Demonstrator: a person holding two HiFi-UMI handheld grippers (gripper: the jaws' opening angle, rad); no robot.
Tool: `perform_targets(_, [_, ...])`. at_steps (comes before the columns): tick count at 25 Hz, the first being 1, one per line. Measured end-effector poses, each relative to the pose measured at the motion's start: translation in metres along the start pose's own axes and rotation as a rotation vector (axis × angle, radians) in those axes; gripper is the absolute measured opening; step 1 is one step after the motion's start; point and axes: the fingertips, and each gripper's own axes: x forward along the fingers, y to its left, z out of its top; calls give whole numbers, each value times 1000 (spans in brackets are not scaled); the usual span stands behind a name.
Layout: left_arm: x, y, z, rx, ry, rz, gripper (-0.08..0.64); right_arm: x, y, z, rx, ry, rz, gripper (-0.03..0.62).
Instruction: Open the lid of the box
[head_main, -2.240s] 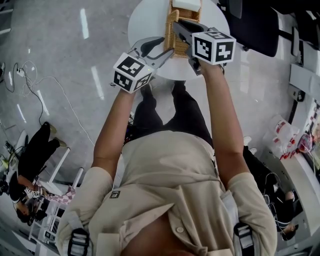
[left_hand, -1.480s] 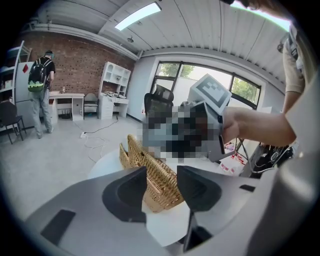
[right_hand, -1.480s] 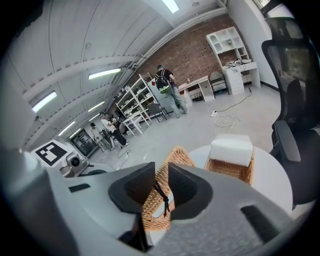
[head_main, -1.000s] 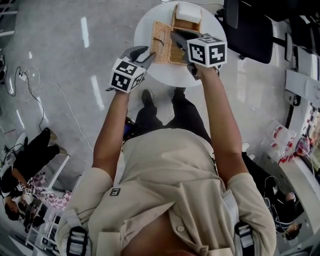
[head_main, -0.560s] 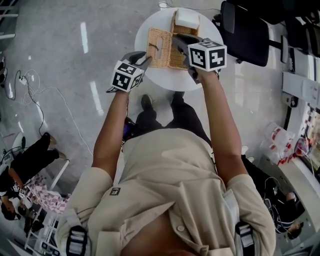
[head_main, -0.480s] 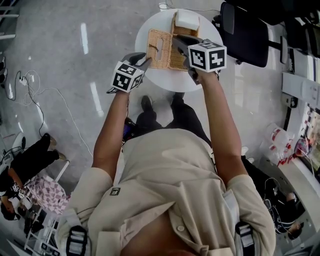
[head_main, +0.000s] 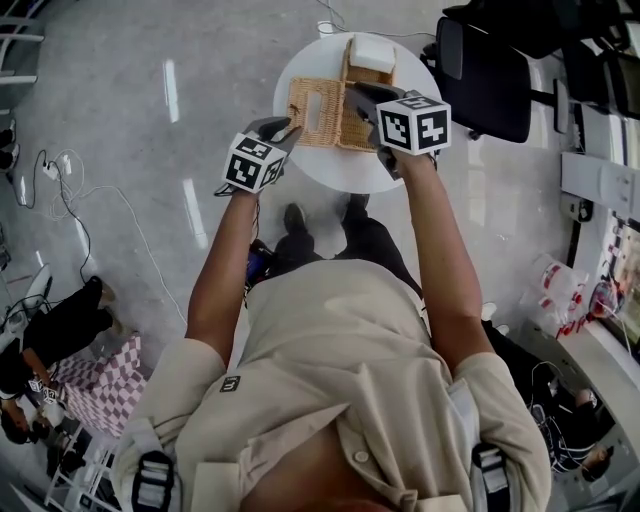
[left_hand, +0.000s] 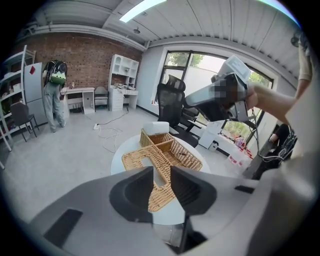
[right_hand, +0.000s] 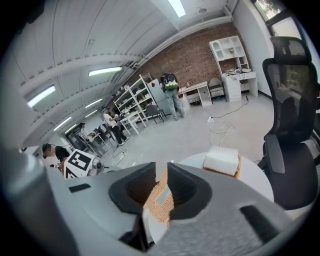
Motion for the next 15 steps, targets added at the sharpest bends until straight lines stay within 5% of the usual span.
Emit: perform_targets(15, [-56,-19,48,32,-130,-11,95,-30,16,5,-17,-30,-12,52])
